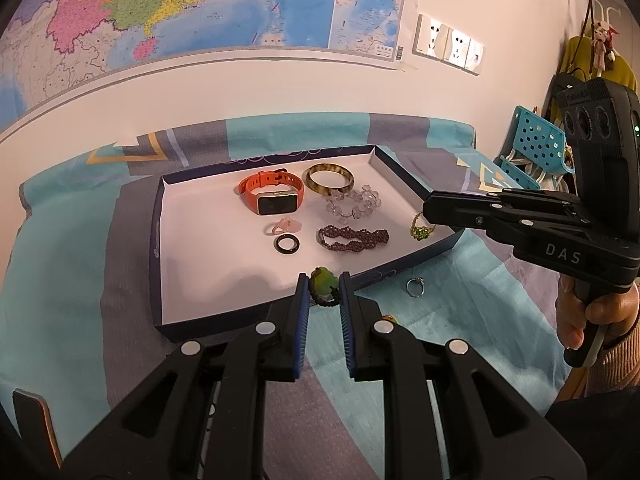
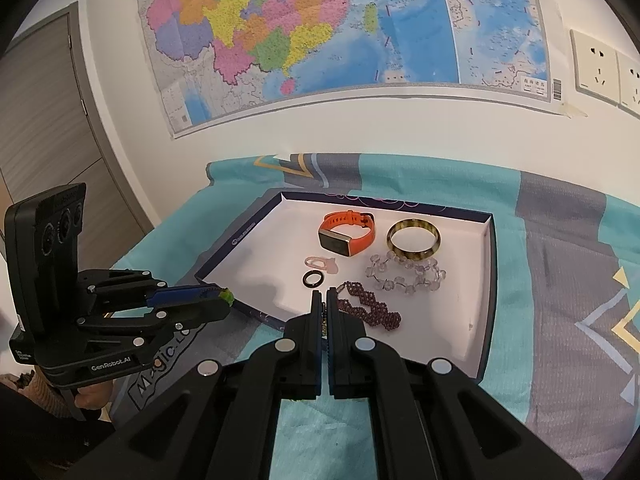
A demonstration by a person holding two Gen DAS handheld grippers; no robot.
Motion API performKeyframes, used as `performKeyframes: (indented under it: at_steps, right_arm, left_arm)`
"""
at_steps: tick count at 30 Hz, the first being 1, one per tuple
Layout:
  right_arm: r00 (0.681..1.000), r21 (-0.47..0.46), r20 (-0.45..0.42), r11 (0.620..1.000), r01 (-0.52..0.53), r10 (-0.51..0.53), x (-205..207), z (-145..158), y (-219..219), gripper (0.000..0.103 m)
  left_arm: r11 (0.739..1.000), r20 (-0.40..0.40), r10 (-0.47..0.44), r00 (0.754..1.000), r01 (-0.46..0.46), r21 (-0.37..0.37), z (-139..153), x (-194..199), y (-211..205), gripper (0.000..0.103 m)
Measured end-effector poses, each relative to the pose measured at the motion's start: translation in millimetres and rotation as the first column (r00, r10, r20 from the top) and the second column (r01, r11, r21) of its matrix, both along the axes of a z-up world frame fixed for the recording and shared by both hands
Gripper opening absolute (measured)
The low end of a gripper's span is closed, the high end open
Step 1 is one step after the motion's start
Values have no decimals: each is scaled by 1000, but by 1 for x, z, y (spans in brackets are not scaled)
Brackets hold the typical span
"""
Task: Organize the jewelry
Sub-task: 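Carry the green ring toward the box with the left gripper while the right gripper carries the gold ring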
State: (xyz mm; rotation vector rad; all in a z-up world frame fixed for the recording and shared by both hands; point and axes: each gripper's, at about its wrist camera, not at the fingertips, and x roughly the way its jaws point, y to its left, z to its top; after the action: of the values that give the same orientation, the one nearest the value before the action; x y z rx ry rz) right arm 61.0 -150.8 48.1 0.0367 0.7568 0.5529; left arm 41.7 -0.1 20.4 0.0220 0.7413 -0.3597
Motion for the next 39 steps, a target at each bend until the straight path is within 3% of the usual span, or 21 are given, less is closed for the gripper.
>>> performKeyframes:
  at_steps: [39]
  right_arm:
    - [1000, -11, -22, 1000, 3, -3, 33, -11, 7, 1]
  left_arm:
    - [1000, -6, 7, 1000, -7, 19, -1, 26, -2, 15]
